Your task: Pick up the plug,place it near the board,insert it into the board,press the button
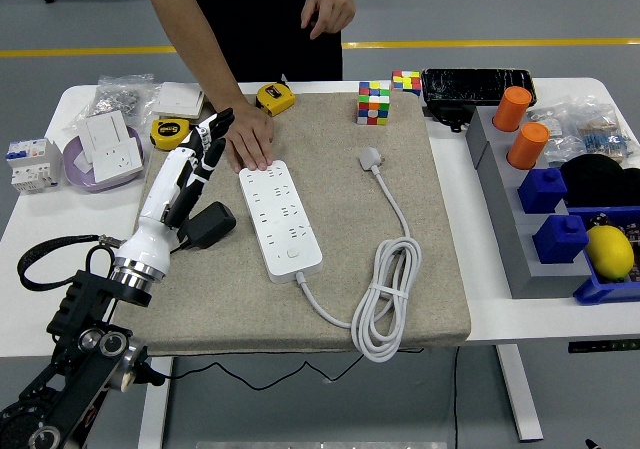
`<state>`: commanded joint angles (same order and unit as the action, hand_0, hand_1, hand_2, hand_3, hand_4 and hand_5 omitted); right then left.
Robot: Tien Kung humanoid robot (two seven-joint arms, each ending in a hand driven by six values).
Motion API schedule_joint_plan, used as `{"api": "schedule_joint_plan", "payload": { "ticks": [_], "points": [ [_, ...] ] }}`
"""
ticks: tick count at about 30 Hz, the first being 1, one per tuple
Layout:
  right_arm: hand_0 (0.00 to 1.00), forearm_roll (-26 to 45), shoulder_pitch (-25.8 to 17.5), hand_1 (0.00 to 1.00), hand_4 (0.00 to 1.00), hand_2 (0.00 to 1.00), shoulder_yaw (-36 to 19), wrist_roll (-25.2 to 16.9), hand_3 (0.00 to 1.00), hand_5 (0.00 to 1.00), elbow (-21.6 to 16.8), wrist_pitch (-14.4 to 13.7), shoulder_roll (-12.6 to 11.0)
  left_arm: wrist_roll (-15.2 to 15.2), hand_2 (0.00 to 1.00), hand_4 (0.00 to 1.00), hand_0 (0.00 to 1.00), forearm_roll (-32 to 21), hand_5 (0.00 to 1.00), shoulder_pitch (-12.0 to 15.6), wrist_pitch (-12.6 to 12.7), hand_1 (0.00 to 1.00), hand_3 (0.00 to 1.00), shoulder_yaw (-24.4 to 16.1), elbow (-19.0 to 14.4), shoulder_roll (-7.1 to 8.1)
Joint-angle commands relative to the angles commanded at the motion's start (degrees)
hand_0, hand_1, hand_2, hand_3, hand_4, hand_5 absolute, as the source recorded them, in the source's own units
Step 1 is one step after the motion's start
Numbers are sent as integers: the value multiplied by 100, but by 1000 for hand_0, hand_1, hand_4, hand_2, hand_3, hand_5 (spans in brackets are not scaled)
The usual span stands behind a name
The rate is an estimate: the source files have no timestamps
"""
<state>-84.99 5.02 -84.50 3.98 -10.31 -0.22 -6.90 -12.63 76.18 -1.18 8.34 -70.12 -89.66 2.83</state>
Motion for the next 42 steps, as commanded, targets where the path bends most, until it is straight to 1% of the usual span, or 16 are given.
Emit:
{"api": "schedule_joint_plan", "payload": {
  "ticks": [3, 4, 8, 9, 11, 16, 17, 21, 22, 23, 28, 29, 39, 40, 41, 42],
  "points": [
    [909, 33, -1, 766, 998, 743, 32, -16, 771, 998, 0, -4, 29, -15, 884, 998, 866, -745, 998, 130, 22, 936, 906, 45, 26, -4],
    [908, 42, -1, 765, 998, 742, 39, -20, 771, 998, 0, -5, 35, -14, 804, 998, 789, -968, 998, 158, 22, 847, 860, 63, 32, -4],
    [908, 20, 13, 765, 998, 742, 30, -22, 771, 998, 0, -7, 55, 26, 804, 998, 789, -1933, 998, 242, 29, 847, 860, 158, 70, -14],
    [908, -32, 17, 765, 998, 742, 2, -11, 771, 998, 0, -1, 69, 33, 729, 998, 738, -2417, 984, 259, 16, 767, 837, 208, 91, -14],
    [908, -37, 17, 765, 998, 742, 2, -12, 771, 998, 0, -1, 73, 35, 729, 998, 738, -2640, 984, 261, 20, 767, 837, 216, 96, -15],
    [908, -114, 3, 765, 998, 742, -16, 0, 771, 998, 0, 10, 98, 59, 729, 998, 738, -3730, 984, 278, 50, 767, 837, 229, 130, -32],
    [908, -126, -2, 765, 998, 742, -27, 1, 771, 998, 0, 8, 102, 69, 681, 998, 724, -3777, 888, 283, 48, 703, 816, 227, 135, -33],
    [908, -151, -32, 765, 998, 742, -20, 4, 771, 998, 0, 9, 109, 97, 681, 998, 724, -3794, 888, 300, 88, 703, 816, 211, 160, -40],
    [908, -146, -41, 765, 998, 742, 1, 3, 771, 998, 0, 9, 108, 111, 681, 998, 724, -3751, 888, 299, 100, 703, 816, 203, 170, -36],
    [908, -144, -47, 765, 998, 742, 15, 5, 771, 998, 0, 9, 106, 122, 662, 998, 705, -3716, 925, 296, 108, 683, 775, 198, 176, -33],
    [908, -181, -62, 765, 998, 742, 19, 16, 771, 998, 0, 26, 86, 197, 662, 998, 705, -3477, 925, 289, 173, 683, 775, 175, 190, -49],
    [907, -196, -65, 765, 998, 742, 3, 18, 771, 998, 0, 30, 84, 213, 655, 998, 692, -3429, 821, 291, 193, 678, 758, 178, 192, -49],
    [903, -210, -136, 765, 998, 742, -13, 29, 771, 976, 0, 98, 94, 408, 652, 998, 691, -2847, 806, 312, 288, 675, 754, 215, 224, -30],
    [903, -211, -138, 765, 998, 742, -12, 28, 771, 976, 0, 103, 93, 466, 652, 998, 691, -2683, 806, 309, 306, 675, 754, 197, 226, -27],
    [900, -211, -139, 761, 998, 741, -12, 27, 771, 813, 0, 105, 93, 499, 652, 996, 687, -2553, 784, 308, 309, 673, 746, 188, 227, -24],
    [900, -208, -138, 761, 998, 741, -14, 25, 771, 813, 0, 105, 92, 541, 652, 996, 687, -2419, 784, 303, 294, 673, 746, 179, 226, -20]
  ]
}}
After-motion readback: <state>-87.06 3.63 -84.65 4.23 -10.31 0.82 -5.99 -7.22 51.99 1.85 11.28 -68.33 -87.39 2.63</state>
